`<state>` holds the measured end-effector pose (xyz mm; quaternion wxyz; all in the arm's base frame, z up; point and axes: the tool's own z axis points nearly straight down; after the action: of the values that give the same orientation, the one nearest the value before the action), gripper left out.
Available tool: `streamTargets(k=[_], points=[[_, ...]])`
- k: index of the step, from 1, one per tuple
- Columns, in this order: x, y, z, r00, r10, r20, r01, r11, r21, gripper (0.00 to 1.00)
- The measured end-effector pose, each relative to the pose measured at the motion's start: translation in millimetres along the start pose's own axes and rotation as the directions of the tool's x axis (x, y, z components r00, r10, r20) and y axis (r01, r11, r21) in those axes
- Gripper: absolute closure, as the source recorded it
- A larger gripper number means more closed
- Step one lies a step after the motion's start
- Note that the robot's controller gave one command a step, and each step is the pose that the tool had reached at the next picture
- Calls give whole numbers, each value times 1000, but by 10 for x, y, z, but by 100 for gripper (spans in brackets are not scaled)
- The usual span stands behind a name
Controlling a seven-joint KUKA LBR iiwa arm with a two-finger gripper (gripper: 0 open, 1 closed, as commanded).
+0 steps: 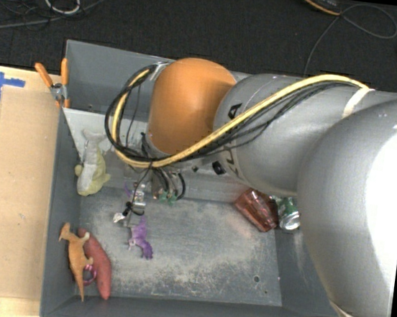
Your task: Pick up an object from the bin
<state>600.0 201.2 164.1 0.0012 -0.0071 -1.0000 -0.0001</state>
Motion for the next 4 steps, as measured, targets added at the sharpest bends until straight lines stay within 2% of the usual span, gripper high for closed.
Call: streamTargets(k=[1,2,4], points=[[0,0,0,1000,0,0,0,1000,0,100],[0,0,0,1000,0,0,0,1000,0,100],[91,79,-88,998,-71,3,71,998,-1,100]])
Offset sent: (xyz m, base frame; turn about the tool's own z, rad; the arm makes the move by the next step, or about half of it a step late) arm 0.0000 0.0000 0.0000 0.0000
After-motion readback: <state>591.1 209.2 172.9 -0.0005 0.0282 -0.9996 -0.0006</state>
